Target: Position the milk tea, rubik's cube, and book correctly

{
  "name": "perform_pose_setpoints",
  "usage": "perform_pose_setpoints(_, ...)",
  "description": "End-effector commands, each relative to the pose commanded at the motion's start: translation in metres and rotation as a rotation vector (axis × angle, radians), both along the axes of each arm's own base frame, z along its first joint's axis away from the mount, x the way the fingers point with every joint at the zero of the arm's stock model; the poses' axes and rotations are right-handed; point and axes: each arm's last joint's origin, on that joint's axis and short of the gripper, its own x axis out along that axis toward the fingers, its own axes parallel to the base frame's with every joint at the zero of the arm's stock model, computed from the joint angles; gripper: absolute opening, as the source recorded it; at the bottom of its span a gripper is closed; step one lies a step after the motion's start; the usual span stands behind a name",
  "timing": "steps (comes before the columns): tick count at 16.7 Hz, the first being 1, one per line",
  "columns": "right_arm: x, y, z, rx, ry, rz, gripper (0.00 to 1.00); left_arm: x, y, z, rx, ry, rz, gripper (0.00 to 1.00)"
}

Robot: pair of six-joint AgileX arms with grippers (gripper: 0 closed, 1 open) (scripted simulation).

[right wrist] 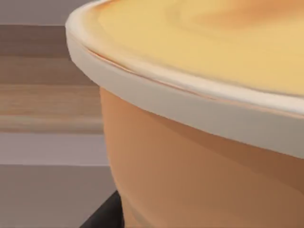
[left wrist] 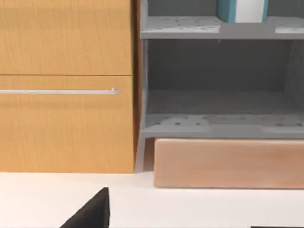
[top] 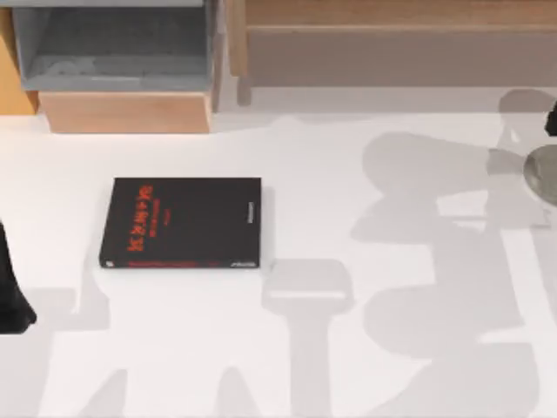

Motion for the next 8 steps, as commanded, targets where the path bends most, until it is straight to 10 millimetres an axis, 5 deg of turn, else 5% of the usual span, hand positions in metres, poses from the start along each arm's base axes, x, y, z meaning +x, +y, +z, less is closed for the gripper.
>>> perform_pose_setpoints(8, -0.0051, -0.0095, -0.0134, 0.013, 0.039, -0.003, 0.0, 0.0, 0.0, 0.0, 0.0, 0.0, 0.0, 1.0)
